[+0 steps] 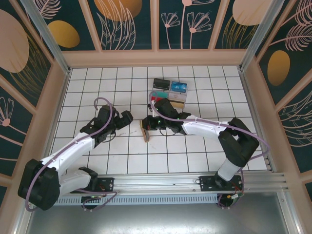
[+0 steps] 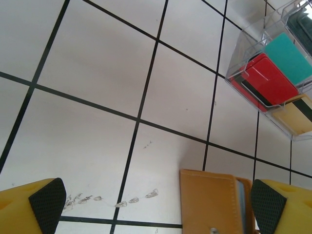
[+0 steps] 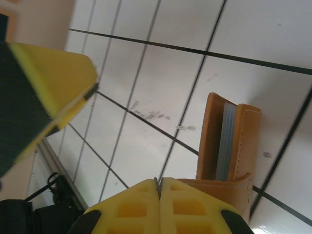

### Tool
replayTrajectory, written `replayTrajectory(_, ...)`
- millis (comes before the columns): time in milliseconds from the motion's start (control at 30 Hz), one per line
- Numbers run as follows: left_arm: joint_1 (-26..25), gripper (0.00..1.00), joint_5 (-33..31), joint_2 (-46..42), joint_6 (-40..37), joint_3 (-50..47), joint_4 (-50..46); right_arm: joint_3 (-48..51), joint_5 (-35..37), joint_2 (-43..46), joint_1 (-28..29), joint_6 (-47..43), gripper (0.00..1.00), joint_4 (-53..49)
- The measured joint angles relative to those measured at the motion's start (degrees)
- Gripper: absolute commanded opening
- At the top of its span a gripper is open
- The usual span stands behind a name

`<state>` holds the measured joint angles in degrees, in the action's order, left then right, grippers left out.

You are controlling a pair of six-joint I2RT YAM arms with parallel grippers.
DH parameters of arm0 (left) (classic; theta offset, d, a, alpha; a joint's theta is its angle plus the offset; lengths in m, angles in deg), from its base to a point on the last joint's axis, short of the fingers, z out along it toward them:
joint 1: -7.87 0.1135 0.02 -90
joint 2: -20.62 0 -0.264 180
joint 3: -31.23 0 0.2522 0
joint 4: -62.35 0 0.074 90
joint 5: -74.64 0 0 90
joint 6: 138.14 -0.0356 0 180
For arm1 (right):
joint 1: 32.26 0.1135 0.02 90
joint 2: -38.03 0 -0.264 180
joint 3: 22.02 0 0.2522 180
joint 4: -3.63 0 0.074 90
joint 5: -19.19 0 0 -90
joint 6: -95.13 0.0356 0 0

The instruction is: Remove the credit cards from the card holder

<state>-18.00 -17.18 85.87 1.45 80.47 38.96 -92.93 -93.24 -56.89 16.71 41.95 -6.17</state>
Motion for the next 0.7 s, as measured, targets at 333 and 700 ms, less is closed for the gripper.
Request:
replayTrajectory(333,0.0,0.99,1.4,-0.5,0.1,-0.3,0.0,0.3,-4.4,0.0,-0.2,1.5,0.02,4.5)
replayTrajectory(700,0.0,0.87,11.0,1.6,1.9,-3.6,5.4,3.3,-0.6,0.5,-4.3,1.0,0.01,0.5)
